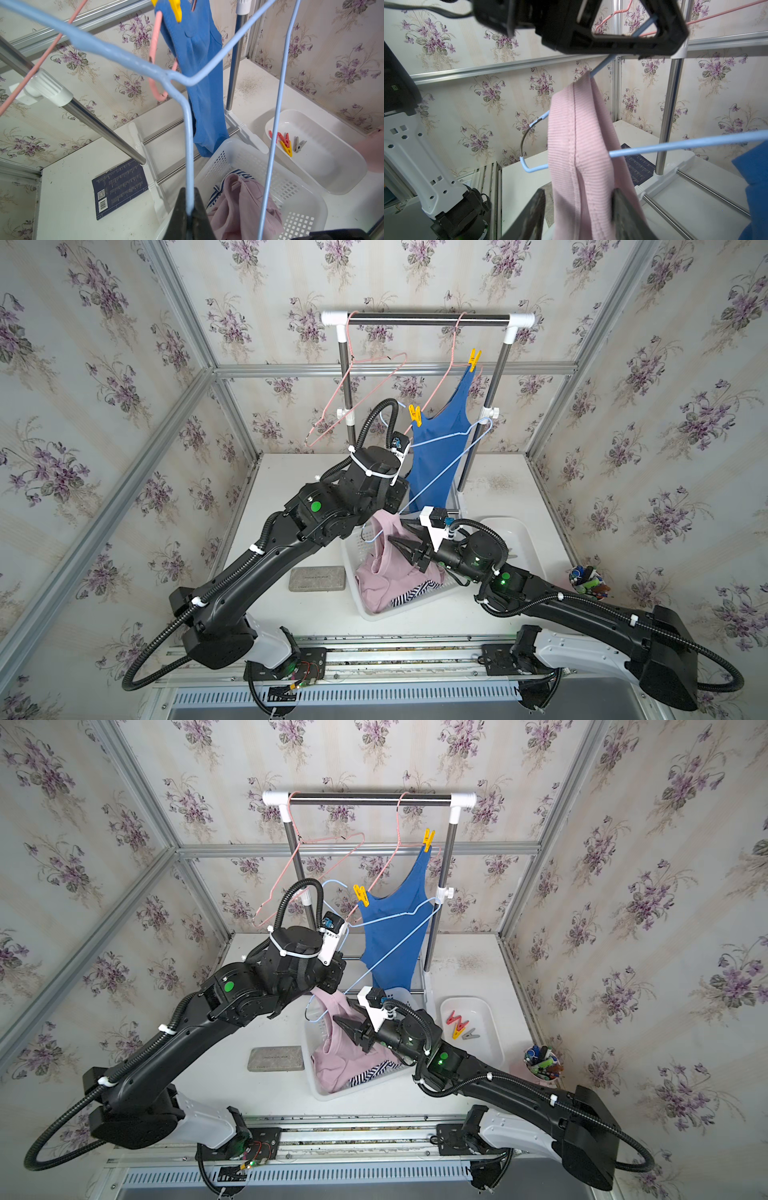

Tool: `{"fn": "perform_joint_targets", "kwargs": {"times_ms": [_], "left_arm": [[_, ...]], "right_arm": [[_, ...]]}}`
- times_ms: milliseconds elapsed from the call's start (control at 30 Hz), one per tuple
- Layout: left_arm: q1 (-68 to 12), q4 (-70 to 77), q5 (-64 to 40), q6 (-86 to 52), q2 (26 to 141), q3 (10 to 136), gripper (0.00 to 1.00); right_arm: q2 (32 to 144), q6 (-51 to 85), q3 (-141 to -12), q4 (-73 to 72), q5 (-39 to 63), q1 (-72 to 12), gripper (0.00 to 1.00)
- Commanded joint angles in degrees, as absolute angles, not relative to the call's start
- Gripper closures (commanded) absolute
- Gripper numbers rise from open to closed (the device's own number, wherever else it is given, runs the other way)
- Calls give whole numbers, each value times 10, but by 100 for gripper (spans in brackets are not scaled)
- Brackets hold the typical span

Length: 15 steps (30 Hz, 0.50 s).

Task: Remove the clothespins securing tank tops to the hanger
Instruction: Remove the tank top from the hanger.

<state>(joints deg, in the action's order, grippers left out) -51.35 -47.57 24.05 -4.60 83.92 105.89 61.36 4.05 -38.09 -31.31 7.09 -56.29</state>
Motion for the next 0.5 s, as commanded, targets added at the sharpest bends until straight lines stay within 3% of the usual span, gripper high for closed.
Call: {"fn": "perform_joint_targets", "kwargs": {"times_ms": [0, 67, 167, 233, 467], "left_arm": [[-513, -445, 239, -61, 835, 1058, 100], [-512, -445, 235, -64, 834, 1057, 100], [-512, -442, 232, -62, 833, 1057, 100], [-512, -443, 234, -61, 832, 1056, 100], [-512, -439, 230, -58, 837, 1059, 100]], "right_arm": [[617, 35, -387, -332, 75, -564, 58], [619, 36, -388, -332, 73, -565, 65], [616, 38, -384, -335, 66, -565, 90], [610, 39, -382, -335, 65, -565, 100], [605, 40, -381, -334, 80, -565, 100]]}}
